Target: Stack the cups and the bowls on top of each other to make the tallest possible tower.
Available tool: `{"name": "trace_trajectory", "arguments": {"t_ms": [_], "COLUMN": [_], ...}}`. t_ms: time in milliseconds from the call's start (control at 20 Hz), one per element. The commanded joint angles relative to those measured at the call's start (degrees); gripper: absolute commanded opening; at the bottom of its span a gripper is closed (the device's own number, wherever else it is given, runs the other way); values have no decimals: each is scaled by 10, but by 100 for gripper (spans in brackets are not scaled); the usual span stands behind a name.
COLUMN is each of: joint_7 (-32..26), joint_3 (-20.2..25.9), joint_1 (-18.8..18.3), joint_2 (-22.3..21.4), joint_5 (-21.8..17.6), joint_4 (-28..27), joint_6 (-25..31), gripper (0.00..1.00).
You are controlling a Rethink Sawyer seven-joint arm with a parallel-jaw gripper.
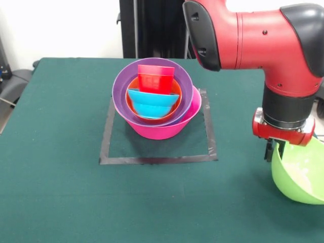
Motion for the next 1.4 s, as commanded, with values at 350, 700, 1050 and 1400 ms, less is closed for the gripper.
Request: {"name": "trace_trajectory", "arguments": {"t_ms": [350, 700, 1050, 1400], "joint_7": [44, 4, -50, -84], "joint_3": [53, 82, 137, 167], "joint_1": [-29, -62, -113, -152], "joint_2": [-93, -159, -253, -400], "joint_5": [34, 49, 97, 177], "joint_4": [107, 150, 243, 374], "joint_6": [109, 161, 176, 191], "gripper": [0, 0, 0, 0]}}
